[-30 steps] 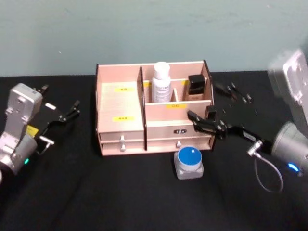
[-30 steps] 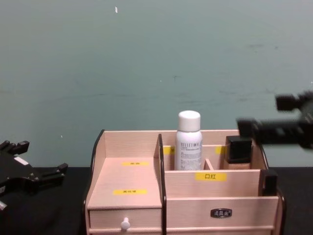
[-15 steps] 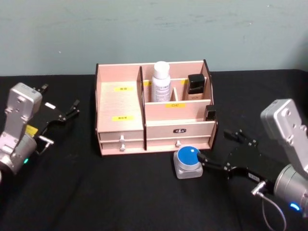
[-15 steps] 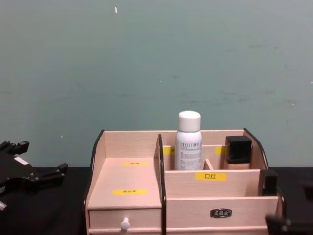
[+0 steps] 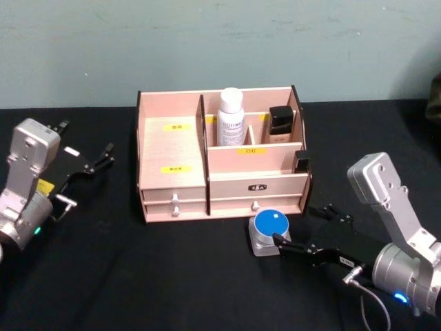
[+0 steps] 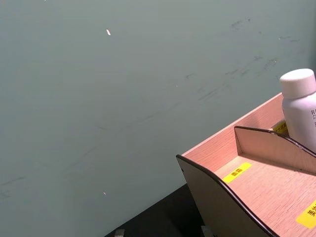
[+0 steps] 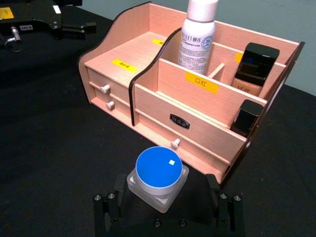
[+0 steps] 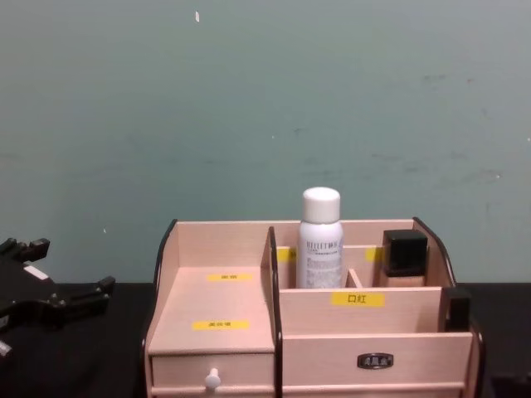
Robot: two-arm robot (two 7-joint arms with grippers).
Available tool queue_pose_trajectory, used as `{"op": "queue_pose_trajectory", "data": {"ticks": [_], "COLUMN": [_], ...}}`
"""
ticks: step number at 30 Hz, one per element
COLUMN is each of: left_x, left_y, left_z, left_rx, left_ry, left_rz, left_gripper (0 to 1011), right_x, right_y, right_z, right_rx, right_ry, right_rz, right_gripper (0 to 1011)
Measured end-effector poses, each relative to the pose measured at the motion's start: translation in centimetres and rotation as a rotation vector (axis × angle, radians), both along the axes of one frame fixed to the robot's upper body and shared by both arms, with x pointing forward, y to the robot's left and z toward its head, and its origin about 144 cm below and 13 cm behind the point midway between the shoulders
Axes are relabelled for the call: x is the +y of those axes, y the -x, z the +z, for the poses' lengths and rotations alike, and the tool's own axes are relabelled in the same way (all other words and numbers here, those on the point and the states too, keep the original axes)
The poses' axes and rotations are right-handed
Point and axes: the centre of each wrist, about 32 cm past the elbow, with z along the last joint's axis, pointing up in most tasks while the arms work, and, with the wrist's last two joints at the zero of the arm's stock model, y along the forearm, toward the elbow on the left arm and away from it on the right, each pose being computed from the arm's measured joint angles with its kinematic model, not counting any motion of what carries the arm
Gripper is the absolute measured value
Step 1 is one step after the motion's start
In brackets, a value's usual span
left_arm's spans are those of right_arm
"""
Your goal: Pick up the facial cleanser and watermelon frost from the table and place them into the tiered storage box.
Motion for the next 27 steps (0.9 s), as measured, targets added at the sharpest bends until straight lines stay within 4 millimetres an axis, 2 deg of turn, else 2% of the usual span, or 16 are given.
{"op": "queue_pose_trajectory", "data": {"ticks": [7, 27], "left_x": [0.0, 0.0], "left_y": [0.0, 0.0], "left_z": [0.0, 0.0], "left_rx": [0.0, 0.0], "left_ry": [0.0, 0.0], "left_rz": [0.0, 0.0], "left_gripper": [1001, 1001], "right_x": [0.5, 1.5], "right_y": [-0.9, -1.6], "right_z": [-0.5, -1.4], "right_rx": [0.023, 0.035], "right_ry": [0.008, 0.018], "right_rz": [-0.004, 0.021], "right_gripper": [1002, 1003]}}
